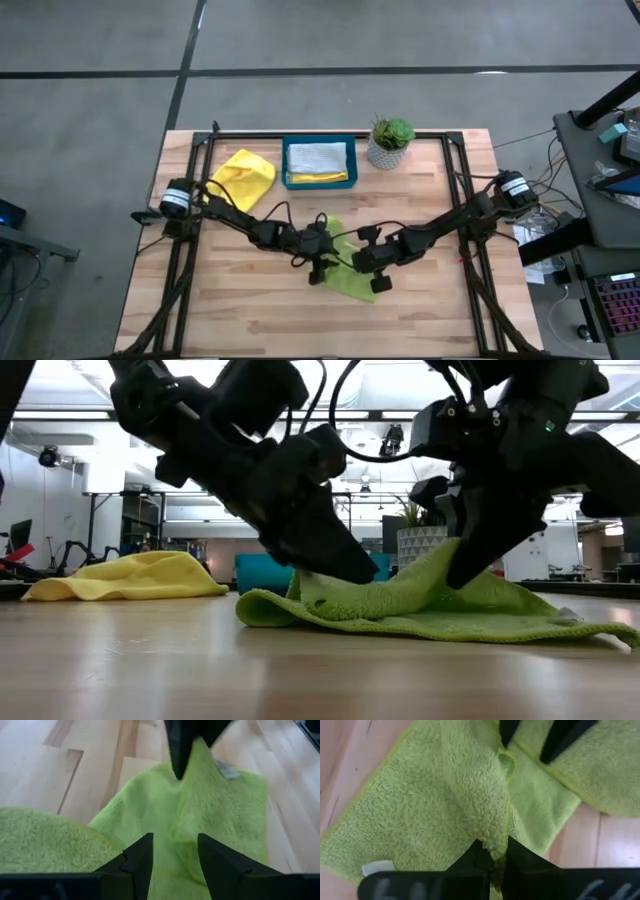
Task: Fold microfiber towels
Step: Fold the green microfiber cloth
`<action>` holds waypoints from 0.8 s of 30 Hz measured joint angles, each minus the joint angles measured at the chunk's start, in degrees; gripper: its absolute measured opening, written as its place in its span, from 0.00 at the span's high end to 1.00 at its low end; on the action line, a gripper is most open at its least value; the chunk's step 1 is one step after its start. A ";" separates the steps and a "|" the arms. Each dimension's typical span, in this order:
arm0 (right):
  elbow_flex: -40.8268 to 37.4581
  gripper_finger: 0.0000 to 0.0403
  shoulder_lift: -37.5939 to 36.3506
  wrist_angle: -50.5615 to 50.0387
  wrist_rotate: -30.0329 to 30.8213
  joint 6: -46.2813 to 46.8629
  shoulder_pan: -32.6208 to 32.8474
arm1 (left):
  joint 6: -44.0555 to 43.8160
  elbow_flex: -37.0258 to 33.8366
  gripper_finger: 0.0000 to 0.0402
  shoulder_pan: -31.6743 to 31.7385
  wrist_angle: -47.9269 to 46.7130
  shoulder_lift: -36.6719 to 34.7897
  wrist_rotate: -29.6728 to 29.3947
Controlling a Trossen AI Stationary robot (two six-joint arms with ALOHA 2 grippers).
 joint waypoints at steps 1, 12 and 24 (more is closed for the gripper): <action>0.00 0.98 0.24 0.24 0.03 0.03 0.04 | -0.56 0.23 0.66 -0.03 0.43 0.52 -0.74; -0.04 0.98 1.74 0.23 2.19 0.69 0.11 | -3.05 0.46 0.66 -1.80 -0.08 2.16 -0.88; -0.09 0.98 1.69 0.25 3.14 2.18 0.11 | -3.24 0.46 0.66 -2.11 0.03 2.07 -4.34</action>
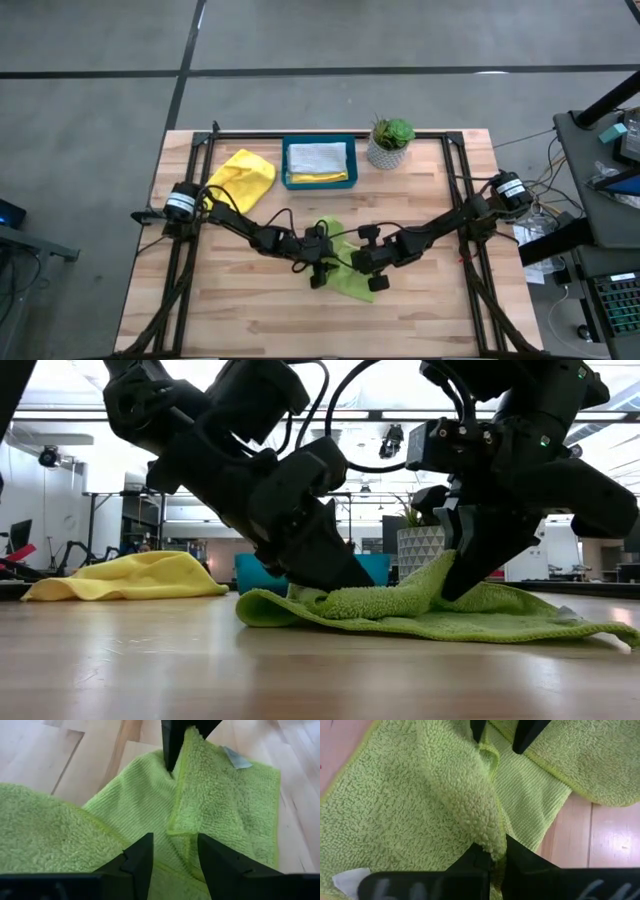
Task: Fold microfiber towels
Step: Fold the green microfiber cloth
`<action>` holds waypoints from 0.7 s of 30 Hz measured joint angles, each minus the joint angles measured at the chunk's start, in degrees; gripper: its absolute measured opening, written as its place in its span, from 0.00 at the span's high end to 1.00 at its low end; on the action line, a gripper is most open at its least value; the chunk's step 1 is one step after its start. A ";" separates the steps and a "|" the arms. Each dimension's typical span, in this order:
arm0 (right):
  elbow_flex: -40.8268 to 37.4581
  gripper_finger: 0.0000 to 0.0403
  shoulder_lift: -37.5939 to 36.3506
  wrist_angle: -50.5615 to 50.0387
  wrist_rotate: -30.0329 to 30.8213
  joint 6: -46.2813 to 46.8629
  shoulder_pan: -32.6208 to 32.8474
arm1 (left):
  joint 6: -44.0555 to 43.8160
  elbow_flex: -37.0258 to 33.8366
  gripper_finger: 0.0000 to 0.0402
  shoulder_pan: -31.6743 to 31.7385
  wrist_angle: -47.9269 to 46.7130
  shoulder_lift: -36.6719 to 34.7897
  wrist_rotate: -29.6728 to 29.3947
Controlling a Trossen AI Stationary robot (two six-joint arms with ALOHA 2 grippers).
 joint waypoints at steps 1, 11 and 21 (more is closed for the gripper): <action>0.00 0.98 0.00 0.00 0.01 0.03 0.00 | 0.04 0.00 0.66 0.00 -0.03 -0.01 -0.08; 0.00 0.98 0.00 0.09 0.10 0.04 0.00 | 2.89 0.26 0.96 -0.01 -0.07 -0.05 -0.19; 3.26 0.98 -2.56 -4.89 3.23 0.62 0.13 | 12.82 -0.46 1.00 -0.13 -3.04 -10.37 -1.15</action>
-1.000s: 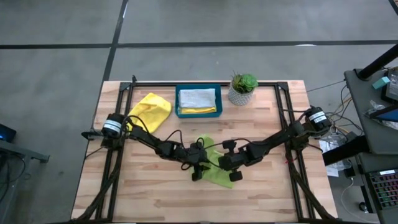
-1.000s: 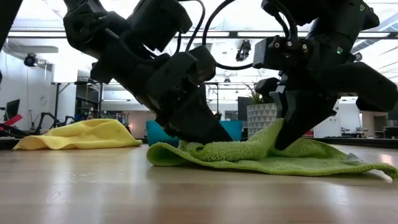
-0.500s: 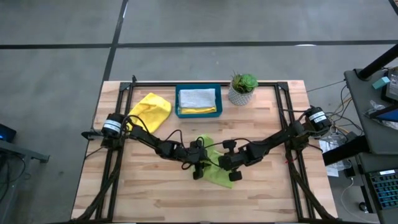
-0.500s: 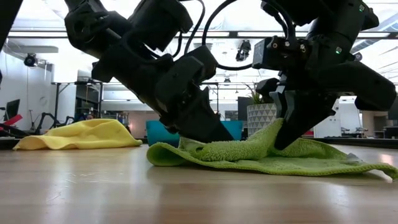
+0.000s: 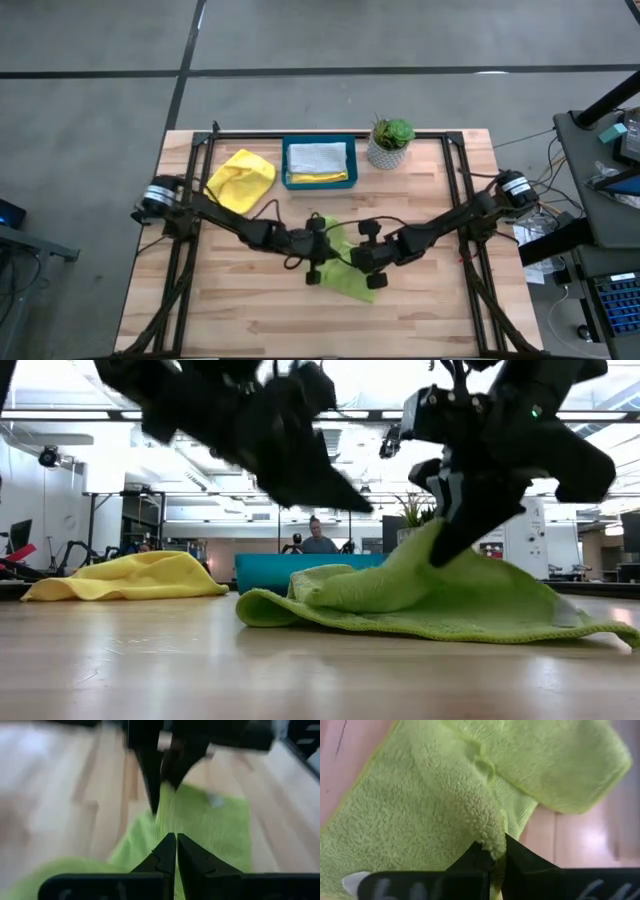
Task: Fold microfiber towels
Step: Fold the green microfiber cloth
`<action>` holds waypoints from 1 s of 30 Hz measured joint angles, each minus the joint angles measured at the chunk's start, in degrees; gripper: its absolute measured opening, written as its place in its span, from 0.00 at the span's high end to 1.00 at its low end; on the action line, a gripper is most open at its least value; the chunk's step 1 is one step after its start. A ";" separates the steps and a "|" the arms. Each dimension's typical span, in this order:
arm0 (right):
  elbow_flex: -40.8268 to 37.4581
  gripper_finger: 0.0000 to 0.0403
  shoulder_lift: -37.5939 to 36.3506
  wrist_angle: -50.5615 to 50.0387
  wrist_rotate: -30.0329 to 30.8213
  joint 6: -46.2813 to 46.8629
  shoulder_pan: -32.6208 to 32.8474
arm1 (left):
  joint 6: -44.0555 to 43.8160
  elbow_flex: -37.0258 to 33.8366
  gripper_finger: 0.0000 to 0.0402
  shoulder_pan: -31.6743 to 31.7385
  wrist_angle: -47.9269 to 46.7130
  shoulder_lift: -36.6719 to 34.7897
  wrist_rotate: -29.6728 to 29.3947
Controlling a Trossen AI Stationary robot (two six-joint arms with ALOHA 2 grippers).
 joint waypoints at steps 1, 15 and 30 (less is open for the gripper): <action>0.35 0.98 -0.36 -0.48 0.42 -0.03 0.00 | 1.74 0.00 1.00 -0.09 -0.94 -1.82 0.00; 6.10 0.98 -2.09 -2.34 13.38 -10.69 1.25 | 6.66 -1.07 1.00 -1.07 -7.28 -14.90 0.19; 8.17 0.98 -2.12 -2.92 14.76 -12.78 1.33 | -9.03 -5.31 0.53 -1.00 -7.46 -6.86 -5.01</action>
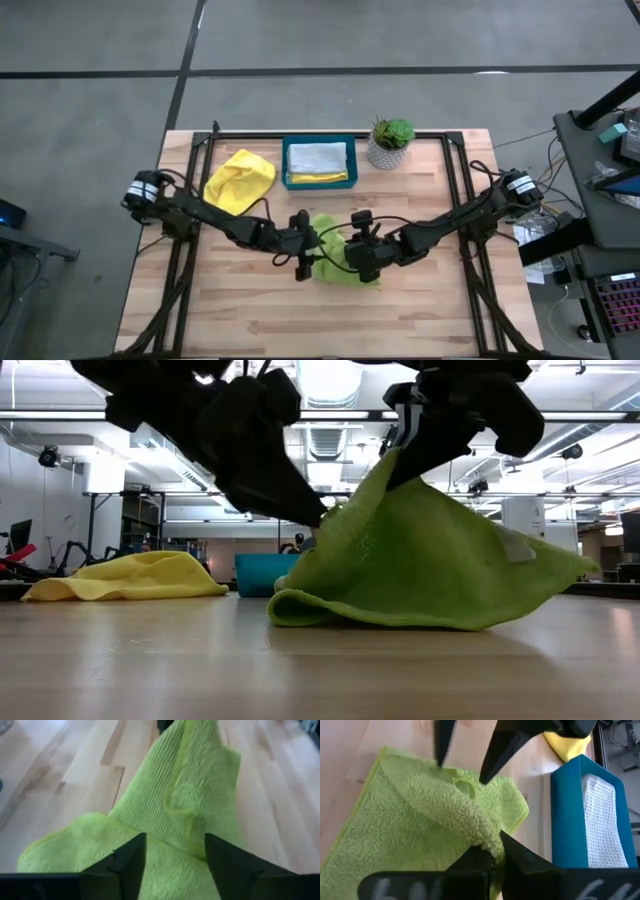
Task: Fold microfiber towels
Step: Fold the green microfiber cloth
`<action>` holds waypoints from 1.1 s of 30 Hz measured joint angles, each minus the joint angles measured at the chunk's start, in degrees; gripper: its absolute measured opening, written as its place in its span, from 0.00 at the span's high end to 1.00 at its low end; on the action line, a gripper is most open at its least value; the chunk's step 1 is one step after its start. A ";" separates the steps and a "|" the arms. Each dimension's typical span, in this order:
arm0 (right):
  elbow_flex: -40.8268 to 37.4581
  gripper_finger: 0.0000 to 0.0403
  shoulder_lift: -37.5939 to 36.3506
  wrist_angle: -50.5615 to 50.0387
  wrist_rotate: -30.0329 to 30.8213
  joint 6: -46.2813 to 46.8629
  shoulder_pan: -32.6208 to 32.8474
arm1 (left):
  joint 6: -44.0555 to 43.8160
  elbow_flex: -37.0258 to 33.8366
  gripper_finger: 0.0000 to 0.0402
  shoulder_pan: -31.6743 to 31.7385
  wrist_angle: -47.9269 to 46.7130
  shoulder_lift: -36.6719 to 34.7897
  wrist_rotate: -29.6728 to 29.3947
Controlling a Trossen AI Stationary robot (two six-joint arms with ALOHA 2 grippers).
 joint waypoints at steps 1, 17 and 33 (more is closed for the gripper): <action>-0.09 0.98 0.00 0.14 -0.02 0.02 -0.02 | -0.01 0.09 0.50 -0.04 1.52 0.71 0.00; -0.33 0.98 0.00 0.49 -0.04 0.66 0.00 | 4.15 0.52 0.59 0.04 11.95 6.04 5.64; -0.06 0.98 0.00 0.12 -0.25 3.60 0.00 | 9.87 0.52 1.00 -0.49 11.35 1.53 5.15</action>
